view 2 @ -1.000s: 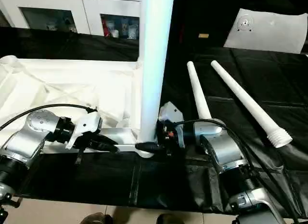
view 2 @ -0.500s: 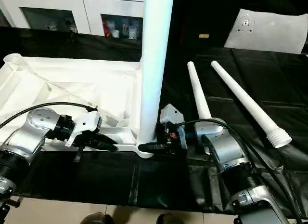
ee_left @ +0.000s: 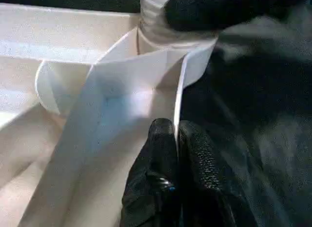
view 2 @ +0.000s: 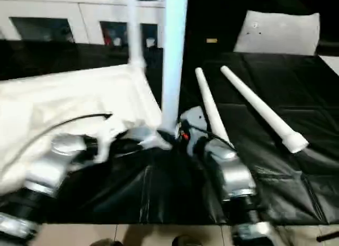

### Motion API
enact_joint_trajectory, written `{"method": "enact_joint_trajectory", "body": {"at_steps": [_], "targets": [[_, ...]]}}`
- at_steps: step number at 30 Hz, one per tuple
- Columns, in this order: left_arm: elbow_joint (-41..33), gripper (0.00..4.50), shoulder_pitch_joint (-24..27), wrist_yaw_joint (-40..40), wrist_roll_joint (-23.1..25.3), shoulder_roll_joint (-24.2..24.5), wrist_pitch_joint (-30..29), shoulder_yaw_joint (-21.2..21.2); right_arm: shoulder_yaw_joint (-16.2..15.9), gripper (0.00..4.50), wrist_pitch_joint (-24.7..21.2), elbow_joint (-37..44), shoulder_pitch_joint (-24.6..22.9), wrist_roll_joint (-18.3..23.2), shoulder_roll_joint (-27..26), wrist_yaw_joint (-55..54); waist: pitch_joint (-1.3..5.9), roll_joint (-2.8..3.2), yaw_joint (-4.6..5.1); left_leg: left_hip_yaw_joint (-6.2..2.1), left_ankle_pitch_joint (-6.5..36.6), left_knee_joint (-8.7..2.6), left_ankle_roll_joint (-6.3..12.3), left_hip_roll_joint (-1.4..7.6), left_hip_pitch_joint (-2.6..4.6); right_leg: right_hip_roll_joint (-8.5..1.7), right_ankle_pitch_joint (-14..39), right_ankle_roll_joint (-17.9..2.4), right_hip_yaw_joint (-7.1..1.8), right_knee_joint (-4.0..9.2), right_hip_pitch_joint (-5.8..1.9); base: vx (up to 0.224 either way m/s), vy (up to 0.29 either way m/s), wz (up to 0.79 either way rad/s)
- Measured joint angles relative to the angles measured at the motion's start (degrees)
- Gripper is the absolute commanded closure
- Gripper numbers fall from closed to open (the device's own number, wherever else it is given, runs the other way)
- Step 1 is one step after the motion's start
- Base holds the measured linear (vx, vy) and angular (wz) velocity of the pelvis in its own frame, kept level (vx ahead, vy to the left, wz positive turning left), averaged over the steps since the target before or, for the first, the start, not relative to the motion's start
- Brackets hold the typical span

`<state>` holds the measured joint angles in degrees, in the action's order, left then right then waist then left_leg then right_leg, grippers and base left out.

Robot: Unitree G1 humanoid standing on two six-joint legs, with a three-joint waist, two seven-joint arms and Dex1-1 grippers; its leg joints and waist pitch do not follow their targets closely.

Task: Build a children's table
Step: Rotate leg to tighten

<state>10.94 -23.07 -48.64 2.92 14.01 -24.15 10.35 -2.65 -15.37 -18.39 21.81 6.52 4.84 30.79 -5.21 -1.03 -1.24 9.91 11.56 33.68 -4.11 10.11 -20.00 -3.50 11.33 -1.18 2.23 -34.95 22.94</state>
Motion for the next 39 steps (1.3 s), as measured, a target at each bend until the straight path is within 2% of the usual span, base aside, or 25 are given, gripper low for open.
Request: {"method": "enact_joint_trajectory", "body": {"at_steps": [5, 9, 10, 12, 14, 17, 18, 19, 22, 23, 25, 32, 37, 38, 39], "targets": [[-1.2, 4.50, 0.3, 9.7, 3.6, -6.9, -3.0, 0.8, 1.2, 1.84, 1.0, -1.8, 1.5, -2.9, -4.3, -12.7, 0.25, 0.41, 0.01, 0.00, 0.0, -0.13, 0.01, -0.07, -0.06, -0.01, 0.1, 0.2, -0.07, 0.04, 0.04, 0.000, 0.000, 0.00], [-2.6, 4.50, 0.3, 11.2, 3.9, -7.7, -4.9, 1.5, 2.3, 1.84, 1.9, -1.5, 1.1, -3.4, -6.1, -15.4, 0.24, 0.36, -0.33, -0.02, 0.0, -0.32, 0.00, -0.07, -0.19, 0.00, 0.1, 0.3, -0.04, 0.05, 0.16, 0.000, 0.000, 0.00], [-3.1, 4.50, 0.3, 11.4, 3.9, -7.7, -5.2, 1.7, 2.4, 1.49, 2.1, -1.1, 0.8, -3.4, -6.1, -15.4, 0.23, 0.31, -0.42, -0.02, 0.0, -0.39, 0.00, -0.08, -0.21, 0.00, 0.1, 0.3, -0.03, 0.07, 0.20, 0.000, 0.000, 0.00], [-3.6, 4.50, 0.4, 11.4, 4.0, -7.7, -5.8, 1.8, 2.5, 1.49, 2.3, -0.8, 0.5, -3.4, -6.1, -15.4, 0.23, 0.29, -0.47, -0.03, 0.0, -0.45, 0.02, -0.08, -0.29, 0.01, 0.1, 0.3, -0.01, 0.07, 0.22, 0.000, 0.000, 0.00], [-4.0, 4.50, 0.4, 11.2, 3.9, -6.6, -5.7, 2.4, 2.5, 1.07, 2.7, -0.2, 0.0, -3.3, -6.1, -15.2, 0.24, 0.26, -0.50, -0.07, 0.0, -0.55, 0.04, -0.07, -0.29, 0.02, 0.0, 0.2, 0.04, 0.07, 0.22, 0.000, 0.000, 0.00], [-3.7, 4.50, 0.3, 10.6, 3.8, -4.7, -4.3, 2.3, 2.1, 0.91, 3.8, 0.6, -1.7, -2.2, -6.0, -12.3, 0.23, 0.14, -0.17, -0.09, 0.0, -0.66, 0.05, -0.02, -0.26, 0.09, 0.0, 0.1, 0.08, 0.07, 0.25, 0.000, 0.000, 0.00], [-3.5, 4.50, 0.0, 9.8, 3.6, -3.5, -3.9, 2.3, 1.9, 0.91, 4.2, 0.8, -2.2, -1.8, -5.3, -10.8, 0.19, 0.08, -0.02, -0.09, 0.0, -0.67, 0.06, 0.01, -0.27, 0.11, 0.0, 0.1, 0.10, 0.07, 0.26, 0.000, 0.000, 0.00], [-3.4, 4.50, -0.2, 8.7, 3.5, -2.2, -3.3, 2.3, 1.1, 0.64, 4.6, 0.9, -2.5, -1.4, -3.9, -8.4, 0.18, 0.07, 0.23, -0.10, 0.0, -0.69, 0.05, 0.02, -0.28, 0.12, 0.0, 0.1, 0.11, 0.06, 0.29, 0.000, 0.000, 0.00], [-2.5, 4.50, -0.5, 5.7, 2.9, 0.2, -1.0, 2.3, 0.1, 0.38, 4.9, 1.6, -3.1, -0.2, -1.3, -3.5, 0.12, -0.02, 0.93, -0.11, 0.0, -0.72, 0.05, 0.08, -0.28, 0.17, 0.0, 0.1, 0.16, 0.04, 0.32, 0.000, 0.000, 0.00], [-1.9, 4.50, -0.8, 4.6, 2.6, 1.0, 0.1, 2.3, 0.1, 0.38, 4.9, 1.7, -3.1, 0.3, -0.3, -1.9, 0.07, -0.10, 1.03, -0.12, 0.0, -0.72, 0.05, 0.09, -0.28, 0.18, 0.0, 0.1, 0.18, 0.02, 0.32, 0.000, 0.000, 0.00], [-0.8, 4.50, -1.2, 1.7, 1.7, 3.2, 2.5, 2.4, -0.1, 0.11, 5.0, 2.5, -3.0, 1.0, 2.4, 2.4, -0.05, -0.30, 1.05, -0.13, 0.0, -0.72, 0.10, 0.13, -0.30, 0.21, 0.0, 0.1, 0.20, 0.01, 0.35, 0.000, 0.000, 0.00], [5.2, 4.50, -3.3, -7.0, 0.3, 9.8, 13.4, 3.5, -0.9, 0.05, 5.9, 4.7, -2.0, 3.3, 8.5, 12.5, -0.05, -0.37, 0.53, -0.13, -0.1, -0.63, 0.21, 0.13, -0.29, 0.19, 0.0, 0.1, 0.21, 0.02, 0.34, 0.000, 0.000, 0.00], [8.0, 4.50, -5.3, -8.2, -0.4, 10.8, 13.1, 3.2, -2.7, 0.05, 4.7, 8.1, -2.9, 4.4, 10.0, 16.0, -0.03, -0.41, 0.00, -0.13, -0.1, -0.50, 0.25, 0.14, -0.18, 0.18, -0.1, 0.0, 0.20, -0.06, 0.33, 0.000, 0.000, 0.00], [8.0, 4.22, -5.4, -8.2, -0.7, 10.8, 12.7, 3.2, -3.1, 0.02, 4.6, 8.8, -3.7, 4.4, 10.0, 16.2, -0.03, -0.42, -0.05, -0.12, -0.1, -0.49, 0.24, 0.14, -0.18, 0.18, -0.1, 0.0, 0.19, -0.06, 0.32, 0.000, 0.000, 0.00], [8.1, 4.22, -5.4, -8.1, -1.0, 10.8, 12.2, 3.1, -3.5, 0.02, 4.4, 9.1, -4.4, 4.5, 10.0, 16.4, -0.02, -0.42, -0.06, -0.12, -0.1, -0.49, 0.20, 0.15, -0.19, 0.18, -0.1, 0.0, 0.19, -0.07, 0.31, 0.000, 0.000, 0.00]]}}
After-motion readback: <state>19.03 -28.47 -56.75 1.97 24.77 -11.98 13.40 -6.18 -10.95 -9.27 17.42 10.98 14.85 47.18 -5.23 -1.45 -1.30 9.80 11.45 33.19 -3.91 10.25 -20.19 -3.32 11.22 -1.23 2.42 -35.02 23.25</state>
